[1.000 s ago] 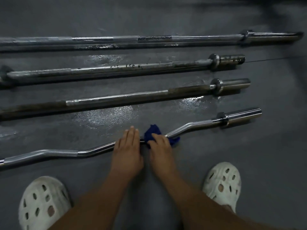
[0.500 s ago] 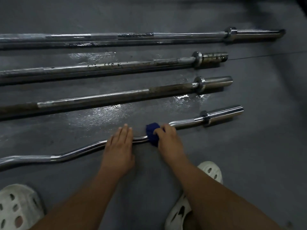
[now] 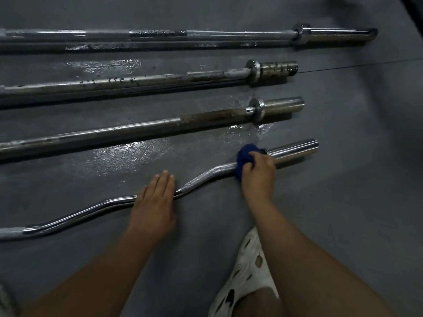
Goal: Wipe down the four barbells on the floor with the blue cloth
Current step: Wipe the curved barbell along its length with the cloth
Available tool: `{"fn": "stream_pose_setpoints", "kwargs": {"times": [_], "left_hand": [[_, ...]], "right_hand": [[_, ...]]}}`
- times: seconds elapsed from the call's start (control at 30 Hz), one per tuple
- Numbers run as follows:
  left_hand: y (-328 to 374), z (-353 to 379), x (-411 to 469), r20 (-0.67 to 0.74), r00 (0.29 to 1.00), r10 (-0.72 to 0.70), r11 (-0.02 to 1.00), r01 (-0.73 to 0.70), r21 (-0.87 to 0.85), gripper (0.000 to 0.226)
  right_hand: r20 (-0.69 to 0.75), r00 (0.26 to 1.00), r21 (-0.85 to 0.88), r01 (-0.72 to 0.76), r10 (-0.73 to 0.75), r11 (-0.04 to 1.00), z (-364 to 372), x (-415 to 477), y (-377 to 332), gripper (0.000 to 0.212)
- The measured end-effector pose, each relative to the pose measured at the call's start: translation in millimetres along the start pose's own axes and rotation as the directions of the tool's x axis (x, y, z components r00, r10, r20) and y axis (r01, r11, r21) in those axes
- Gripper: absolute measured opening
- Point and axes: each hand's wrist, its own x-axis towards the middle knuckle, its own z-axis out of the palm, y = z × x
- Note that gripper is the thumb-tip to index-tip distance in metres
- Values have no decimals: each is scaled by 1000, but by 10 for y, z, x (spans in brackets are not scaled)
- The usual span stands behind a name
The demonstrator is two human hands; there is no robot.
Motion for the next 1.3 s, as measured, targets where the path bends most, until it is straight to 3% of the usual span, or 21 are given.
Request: {"fn": "stream_pose_setpoints", "kwargs": {"times": [0.07, 0.2, 0.33, 0.47, 0.57, 0.63, 0.87, 1.0, 1.03, 1.13, 1.23, 1.3], "left_hand": [[13, 27, 13, 1, 1000, 15, 1000, -15, 3, 98], [-10, 30, 16, -10, 1000, 16, 1000, -16, 13, 100], [-60, 21, 23, -5, 1000, 17, 1000, -17, 12, 101], [-132, -28, -38, -31, 1000, -6, 1000, 7, 20, 90], [-201, -76, -115, -30, 999, -26, 1000, 27, 17, 91], [-262, -138, -183, -34, 999, -37, 999, 38, 20, 92], [-789, -396, -714, -15, 991, -131, 989, 131, 63, 91], [-1025, -556, -1078, -34, 980, -196, 980, 197, 34, 82], [-1048, -603, -1158, -64, 978, -196, 980, 198, 13, 81], [-1106, -713, -1354, -78, 966, -248, 969, 246, -30, 80], [-1182, -719, -1468, -135, 948, -288, 957, 278, -84, 82], [-1194, -699, -1491, -93, 949, -302, 952, 295, -80, 82]], "right_hand": [[96, 988, -46, 128, -124, 991, 1, -12, 15, 33], [13, 996, -38, -82, 83, 996, -80, 43, 170, 36], [84, 991, -111, 113, -104, 987, 18, -223, 84, 41], [55, 993, -49, -99, 102, 994, -104, -91, 107, 40], [195, 978, -69, 94, -79, 993, 1, -361, -218, 40], [286, 944, -24, 181, -167, 983, 165, -613, -462, 41], [487, 834, 30, 279, -258, 960, 642, -1532, -1115, 41], [714, 612, 156, 335, -341, 929, 765, -1850, -1536, 46], [710, 609, 175, 335, -354, 926, 757, -1905, -1627, 47], [616, 709, 177, 302, -345, 937, 672, -1975, -1767, 47], [633, 693, 70, 393, -345, 917, 561, -1923, -1772, 42], [631, 697, 34, 415, -341, 909, 539, -1872, -1770, 40]]}}
